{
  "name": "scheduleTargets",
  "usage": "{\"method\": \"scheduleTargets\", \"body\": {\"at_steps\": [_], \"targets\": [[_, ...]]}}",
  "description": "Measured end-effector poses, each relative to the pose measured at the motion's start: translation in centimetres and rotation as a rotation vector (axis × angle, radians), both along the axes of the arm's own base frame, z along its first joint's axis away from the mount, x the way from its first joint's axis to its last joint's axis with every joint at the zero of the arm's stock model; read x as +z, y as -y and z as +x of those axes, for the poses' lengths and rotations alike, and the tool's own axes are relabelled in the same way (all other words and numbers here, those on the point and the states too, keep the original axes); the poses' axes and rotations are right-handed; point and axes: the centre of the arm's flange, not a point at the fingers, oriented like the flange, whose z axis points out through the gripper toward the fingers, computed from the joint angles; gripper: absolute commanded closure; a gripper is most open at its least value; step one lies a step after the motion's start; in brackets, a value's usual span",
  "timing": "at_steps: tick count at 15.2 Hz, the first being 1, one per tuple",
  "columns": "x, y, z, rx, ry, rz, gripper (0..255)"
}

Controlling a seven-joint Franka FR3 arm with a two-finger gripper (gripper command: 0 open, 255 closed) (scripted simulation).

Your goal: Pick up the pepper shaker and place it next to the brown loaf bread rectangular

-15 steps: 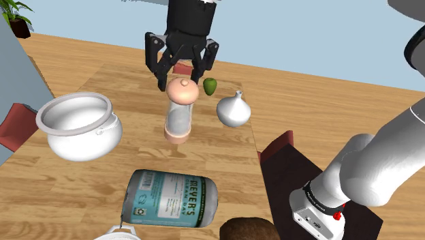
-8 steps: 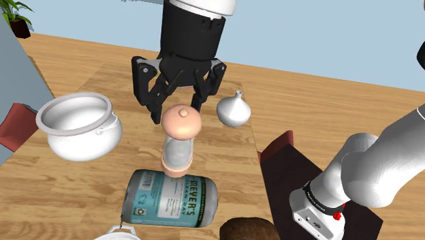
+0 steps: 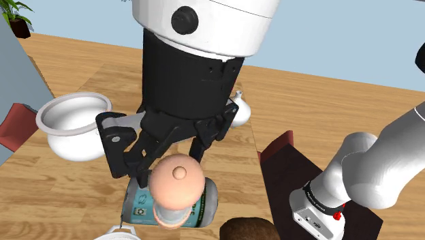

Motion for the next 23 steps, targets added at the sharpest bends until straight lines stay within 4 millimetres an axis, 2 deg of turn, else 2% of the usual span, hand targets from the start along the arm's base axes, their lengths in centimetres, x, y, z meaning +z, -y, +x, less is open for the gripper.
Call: {"method": "scheduleTargets", "body": {"at_steps": [18,23], "targets": [[0.0,-12.2,-20.1,0.003,-0.001,0.0,255],[-2.1,-13.0,-20.9,-0.001,0.0,-0.001,255]]}}
